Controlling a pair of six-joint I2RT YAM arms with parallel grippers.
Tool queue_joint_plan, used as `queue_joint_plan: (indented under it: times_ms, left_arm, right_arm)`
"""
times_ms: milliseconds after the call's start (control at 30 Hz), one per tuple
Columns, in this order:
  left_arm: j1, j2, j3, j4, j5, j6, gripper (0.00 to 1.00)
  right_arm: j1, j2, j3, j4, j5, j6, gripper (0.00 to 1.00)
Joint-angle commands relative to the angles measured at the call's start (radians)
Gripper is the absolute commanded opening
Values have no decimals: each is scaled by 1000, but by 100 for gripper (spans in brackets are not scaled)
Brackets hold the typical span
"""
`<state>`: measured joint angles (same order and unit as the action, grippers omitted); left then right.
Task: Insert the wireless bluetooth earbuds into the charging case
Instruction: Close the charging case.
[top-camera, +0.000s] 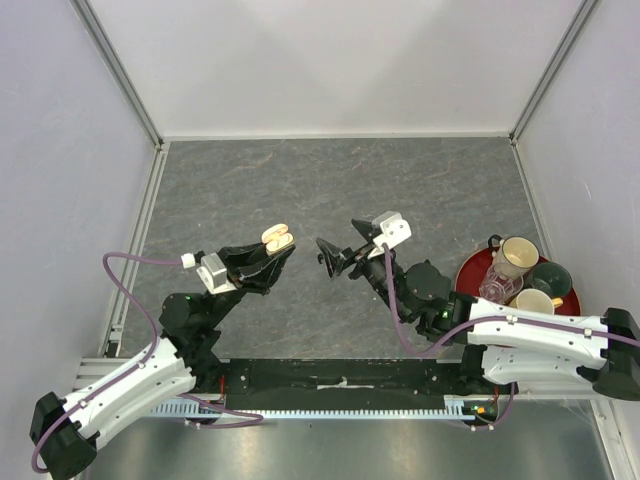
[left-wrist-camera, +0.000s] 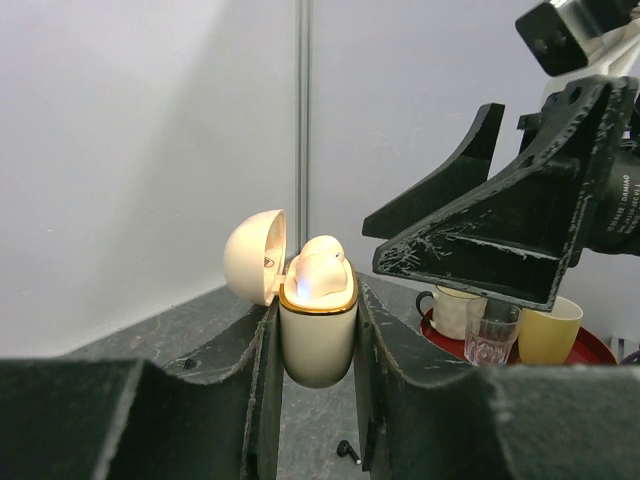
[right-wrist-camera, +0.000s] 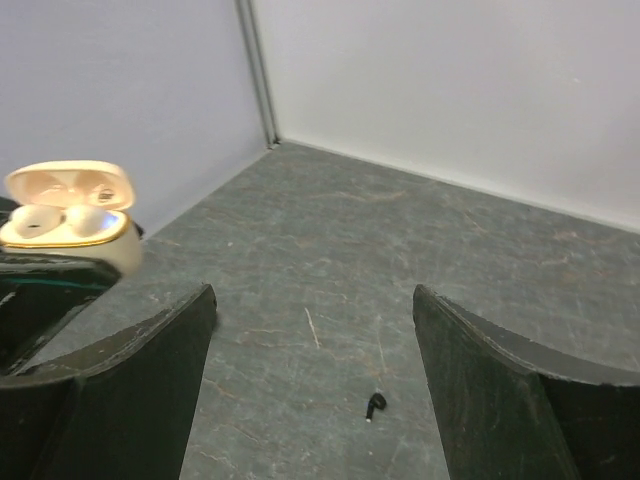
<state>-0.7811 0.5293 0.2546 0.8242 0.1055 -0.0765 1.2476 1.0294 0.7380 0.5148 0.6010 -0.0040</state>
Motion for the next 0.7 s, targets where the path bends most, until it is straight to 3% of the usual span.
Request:
queue_joint_plan:
  times_ms: [0, 100, 300, 533, 633, 667]
  left_arm:
    - [0, -9, 31, 27, -6, 23, 2]
    - [0, -9, 35, 20, 0, 21, 2]
    - [-1, -5, 44, 18, 29, 4, 2]
    - [0, -14, 57, -5, 56, -3, 2]
    - [0, -20, 60, -19, 74, -9, 2]
    - [0, -23, 60, -22, 83, -12, 2]
  right_arm:
    - [-31, -6, 107, -149, 105, 111, 88]
    - [-79, -11, 171, -313, 74, 240, 92]
    - [-284, 35, 330, -614, -179, 433, 95]
    - [-499, 129, 445, -791, -501, 553, 98]
    - [-537, 158, 509, -840, -520, 653, 98]
    - [-542, 150, 526, -820, -539, 606, 98]
